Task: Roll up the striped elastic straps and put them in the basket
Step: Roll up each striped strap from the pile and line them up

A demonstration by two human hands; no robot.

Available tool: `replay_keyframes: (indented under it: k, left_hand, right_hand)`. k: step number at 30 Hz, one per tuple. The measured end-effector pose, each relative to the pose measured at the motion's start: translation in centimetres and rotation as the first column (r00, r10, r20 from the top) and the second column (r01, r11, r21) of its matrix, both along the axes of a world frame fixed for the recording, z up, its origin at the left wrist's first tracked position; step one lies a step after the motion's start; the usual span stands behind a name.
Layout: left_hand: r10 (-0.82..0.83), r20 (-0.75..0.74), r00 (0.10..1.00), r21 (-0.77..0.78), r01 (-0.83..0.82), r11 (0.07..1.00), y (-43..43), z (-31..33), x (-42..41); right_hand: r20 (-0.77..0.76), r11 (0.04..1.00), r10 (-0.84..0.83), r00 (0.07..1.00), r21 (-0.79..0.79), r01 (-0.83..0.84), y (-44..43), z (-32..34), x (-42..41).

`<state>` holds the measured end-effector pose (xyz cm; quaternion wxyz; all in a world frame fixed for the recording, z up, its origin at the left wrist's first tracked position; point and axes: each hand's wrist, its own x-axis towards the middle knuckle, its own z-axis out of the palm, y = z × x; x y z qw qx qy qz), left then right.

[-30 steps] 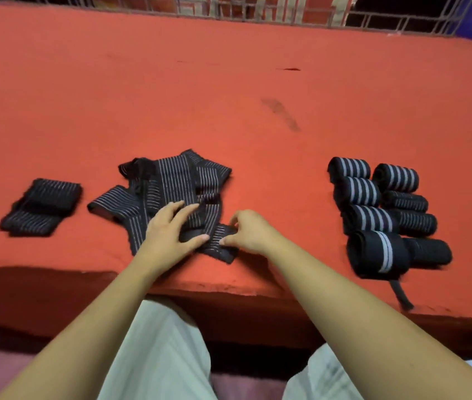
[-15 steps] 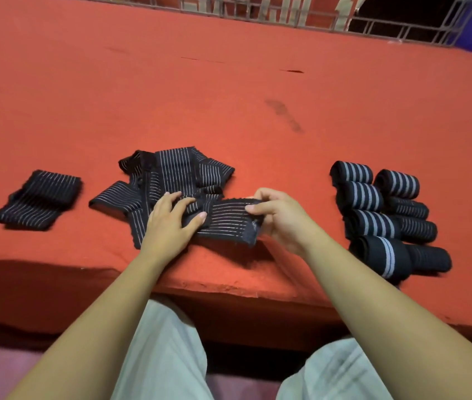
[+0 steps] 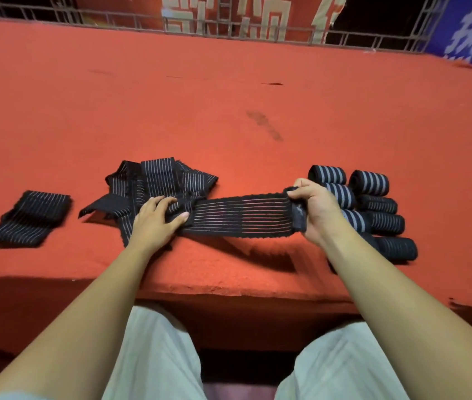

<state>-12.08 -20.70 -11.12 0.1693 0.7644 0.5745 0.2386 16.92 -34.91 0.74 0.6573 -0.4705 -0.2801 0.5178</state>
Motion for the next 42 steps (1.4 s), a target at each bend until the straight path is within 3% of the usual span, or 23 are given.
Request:
replay_keyframes:
  k: [3,6,8,9,10,12,14,16,18,20,24,27,29,32,34,36,38,42]
  left_hand:
    - [0.042,-0.054,0.998,-0.054,-0.045,0.998,-0.2,0.8,0.9]
    - [0.099,0.076,0.992,0.035,-0.102,0.994,-1.8,3.5,4.4]
    - [-0.204,0.26,0.944,0.093,0.186,0.978,-3.9,6.2,7.3]
    - [-0.389,0.352,0.851,0.049,0.398,0.916,-5.2,7.6,8.5]
    - [-0.492,0.426,0.759,-0.043,0.56,0.827,-6.5,8.5,9.4]
    - [-0.54,0.482,0.69,-0.178,0.68,0.711,-7.8,9.3,10.0]
    - [-0.539,0.418,0.731,-0.157,0.642,0.75,-7.9,9.6,9.7]
    - [-0.502,0.467,0.728,-0.076,0.599,0.797,-7.7,10.4,9.5]
    - [-0.441,0.623,0.646,-0.027,0.581,0.813,-8.2,12.3,9.7]
    - [-0.383,0.724,0.573,-0.036,0.586,0.809,-8.7,14.3,10.3]
    - [-0.271,0.791,0.549,-0.136,0.59,0.796,-8.8,15.9,10.8]
    - [-0.188,0.812,0.553,-0.218,0.586,0.78,-8.6,14.9,10.9]
    - [-0.178,0.788,0.589,-0.329,0.648,0.687,-8.7,13.9,10.6]
    - [-0.268,0.723,0.637,-0.487,0.745,0.456,-9.2,11.9,9.8]
    - [-0.279,0.719,0.636,-0.515,0.758,0.399,-9.2,10.4,9.4]
    - [-0.289,0.72,0.631,-0.524,0.767,0.37,-8.9,8.6,9.1]
    - [-0.282,0.716,0.639,-0.542,0.763,0.352,-8.8,6.8,9.4]
    - [-0.418,0.59,0.69,-0.463,0.714,0.525,-9.1,3.0,10.6]
  right_hand:
    - [-0.017,1.0,0.021,1.0,0.014,-0.021,-1.3,1.5,1.4]
    - [0.227,0.989,0.143,0.963,-0.065,-0.132,-2.1,2.4,1.7]
    - [0.3,0.978,0.206,0.931,-0.092,-0.187,-2.2,2.8,1.3]
    - [0.3,0.977,0.211,0.93,-0.082,-0.195,-2.2,3.1,1.2]
    - [0.294,0.979,0.204,0.934,-0.071,-0.192,-2.2,3.6,1.1]
    - [0.326,0.985,0.173,0.929,-0.069,-0.159,-2.1,4.6,1.5]
    - [0.488,0.989,0.141,0.862,-0.115,-0.096,-1.9,5.1,2.5]
    - [0.641,0.979,0.17,0.748,-0.194,-0.056,-2.0,4.8,3.5]
    - [0.654,0.964,0.246,0.715,-0.239,-0.114,-2.2,4.1,4.5]
    - [0.603,0.953,0.29,0.743,-0.251,-0.168,-2.3,3.6,5.2]
    - [0.435,0.961,0.26,0.862,-0.204,-0.187,-1.3,3.2,6.6]
    - [0.508,0.959,0.228,0.831,-0.267,-0.099,-0.9,2.7,7.6]
    - [0.549,0.959,0.129,0.826,-0.281,0.037,-0.5,2.4,8.0]
    - [0.548,0.951,-0.061,0.834,-0.223,0.216,1.2,2.8,8.2]
    - [0.507,0.933,-0.191,0.84,-0.173,0.317,2.8,3.1,8.6]
    - [0.531,0.909,-0.294,0.795,-0.101,0.404,4.4,3.2,9.1]
    - [0.639,0.887,-0.353,0.684,-0.004,0.462,6.0,3.2,9.2]
    - [0.824,0.906,-0.31,0.475,0.104,0.409,8.8,2.8,8.1]
